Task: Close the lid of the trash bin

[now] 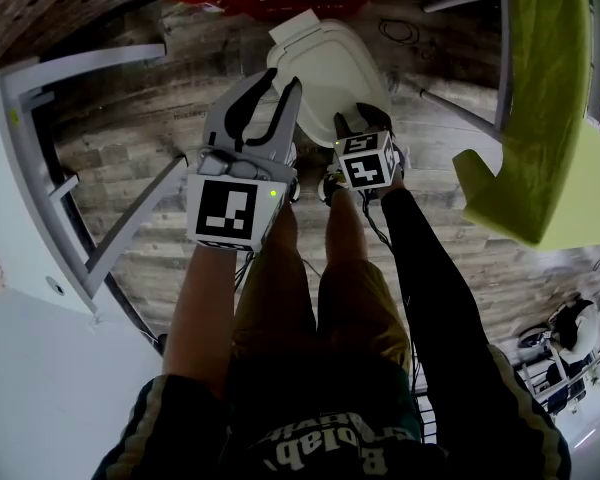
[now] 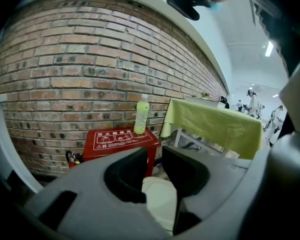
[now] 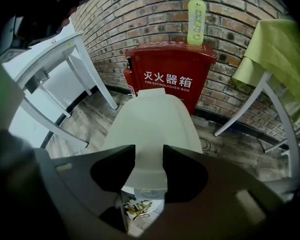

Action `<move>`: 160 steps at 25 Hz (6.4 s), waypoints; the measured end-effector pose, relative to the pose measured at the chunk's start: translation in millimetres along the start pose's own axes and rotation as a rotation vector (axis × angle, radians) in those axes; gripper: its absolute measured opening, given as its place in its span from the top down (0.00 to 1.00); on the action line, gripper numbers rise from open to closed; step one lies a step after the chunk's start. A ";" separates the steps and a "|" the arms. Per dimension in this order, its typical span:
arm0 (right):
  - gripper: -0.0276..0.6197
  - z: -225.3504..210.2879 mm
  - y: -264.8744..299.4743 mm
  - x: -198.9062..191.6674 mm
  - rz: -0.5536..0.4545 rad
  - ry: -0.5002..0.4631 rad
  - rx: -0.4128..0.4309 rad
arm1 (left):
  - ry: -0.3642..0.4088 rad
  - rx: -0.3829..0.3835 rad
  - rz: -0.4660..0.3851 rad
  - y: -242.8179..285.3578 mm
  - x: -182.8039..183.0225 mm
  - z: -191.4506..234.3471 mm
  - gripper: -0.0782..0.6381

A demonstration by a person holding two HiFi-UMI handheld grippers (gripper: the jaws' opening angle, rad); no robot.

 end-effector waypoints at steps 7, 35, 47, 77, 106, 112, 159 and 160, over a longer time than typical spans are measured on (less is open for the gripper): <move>0.67 1.8 8.2 -10.8 0.035 -0.025 0.009 | -0.007 0.004 0.000 1.9 -2.4 3.9 0.75; 0.67 3.7 26.7 -19.3 0.088 -0.038 0.007 | -0.029 -0.001 0.005 9.7 -5.1 12.7 0.75; 0.60 9.3 28.6 -27.2 0.052 -0.129 0.055 | -0.028 -0.010 0.011 11.8 -4.6 14.0 0.75; 0.61 6.4 30.5 -28.6 0.043 -0.050 0.058 | -0.026 -0.020 0.024 21.9 -6.1 7.7 0.75; 0.65 -46.9 -79.7 54.1 -0.296 0.191 -0.052 | 0.028 -0.039 0.003 -9.5 48.3 -27.2 0.73; 0.67 -54.2 -125.2 74.3 -0.379 0.208 -0.056 | 0.056 -0.029 -0.009 -24.1 75.6 -45.1 0.73; 0.77 -145.1 -438.1 187.6 -1.026 0.110 -0.027 | 0.258 0.127 -0.228 -137.9 273.2 -141.7 0.72; 0.77 -143.3 -440.7 186.8 -1.028 0.102 -0.023 | 0.259 0.129 -0.233 -139.6 274.5 -142.3 0.72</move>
Point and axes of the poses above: the fingertips, and each gripper's own axes: y forward along the fingers, z to its left, x out of its top, the point moved 10 cm from there along -y, backward along the fingers, and after that the axes turned 15 degrees about -x, right-handed, at the moved point
